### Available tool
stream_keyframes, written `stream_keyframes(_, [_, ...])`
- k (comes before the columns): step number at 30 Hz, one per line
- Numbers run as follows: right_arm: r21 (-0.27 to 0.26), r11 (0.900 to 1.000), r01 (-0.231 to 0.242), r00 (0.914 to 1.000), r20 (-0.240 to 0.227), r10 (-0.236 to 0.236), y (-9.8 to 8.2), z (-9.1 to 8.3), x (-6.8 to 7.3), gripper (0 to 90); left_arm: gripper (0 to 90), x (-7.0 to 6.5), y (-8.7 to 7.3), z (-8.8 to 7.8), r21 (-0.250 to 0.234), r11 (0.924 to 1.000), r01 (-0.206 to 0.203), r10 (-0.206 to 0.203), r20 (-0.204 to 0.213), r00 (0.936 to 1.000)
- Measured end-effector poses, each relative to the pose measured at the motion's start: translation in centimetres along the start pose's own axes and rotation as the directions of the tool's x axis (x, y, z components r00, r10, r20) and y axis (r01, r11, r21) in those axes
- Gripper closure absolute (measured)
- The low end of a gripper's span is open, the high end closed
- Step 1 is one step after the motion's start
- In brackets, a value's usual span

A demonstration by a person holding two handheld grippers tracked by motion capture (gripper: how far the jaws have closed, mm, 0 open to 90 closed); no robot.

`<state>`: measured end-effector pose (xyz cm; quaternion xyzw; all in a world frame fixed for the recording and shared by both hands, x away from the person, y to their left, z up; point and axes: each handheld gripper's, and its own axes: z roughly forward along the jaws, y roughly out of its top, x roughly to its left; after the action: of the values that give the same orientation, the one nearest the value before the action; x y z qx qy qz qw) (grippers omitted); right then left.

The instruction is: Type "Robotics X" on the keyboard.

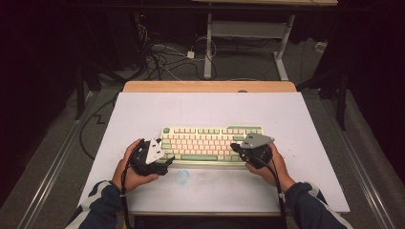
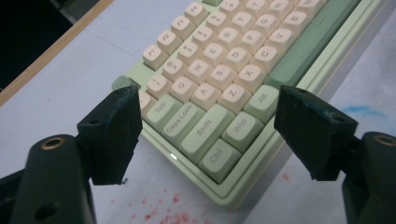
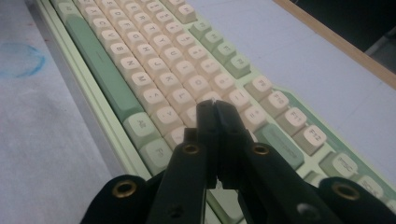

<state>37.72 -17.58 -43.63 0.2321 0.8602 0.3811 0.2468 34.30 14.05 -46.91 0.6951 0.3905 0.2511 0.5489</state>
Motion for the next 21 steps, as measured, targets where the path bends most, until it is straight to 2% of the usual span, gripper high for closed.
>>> stream_keyframes(2, [0.000, 1.000, 0.014, 0.9999, -0.006, -0.014, 0.3, 0.4, 0.2, 90.0, 22.1, 0.2, -0.1, -0.4, -0.001, 0.9998, 0.019, -0.019, 0.006, 0.9998])
stream_keyframes(8, [0.007, 1.000, 0.017, 0.9998, -0.008, -0.017, 0.9, 1.1, 0.3, 90.0, 22.1, 0.6, -0.9, -1.5, 0.007, 0.9990, 0.045, -0.045, -0.005, 0.9990])
stream_keyframes(11, [0.011, 1.000, 0.018, 0.9998, -0.011, -0.018, 1.2, 1.5, 0.4, 90.0, 22.2, 0.7, -1.4, -2.0, 0.021, 0.9992, 0.034, -0.033, -0.015, 0.9993])
stream_keyframes(13, [0.017, 1.000, 0.020, 0.9997, -0.013, -0.019, 1.4, 1.9, 0.4, 90.0, 22.1, 0.8, -1.6, -2.3, 0.023, 0.9988, 0.043, -0.043, -0.015, 0.9990])
stream_keyframes(18, [0.021, 0.999, 0.027, 0.9995, -0.016, -0.026, 2.3, 2.8, 0.5, 90.0, 22.1, 1.2, -2.1, -3.0, 0.041, 0.9986, 0.033, -0.032, -0.042, 0.9986])
stream_keyframes(21, [0.024, 0.999, 0.032, 0.9993, -0.019, -0.032, 2.9, 3.4, 0.6, 90.0, 22.1, 1.6, -2.2, -3.6, 0.035, 0.9983, 0.048, -0.046, -0.052, 0.9976])
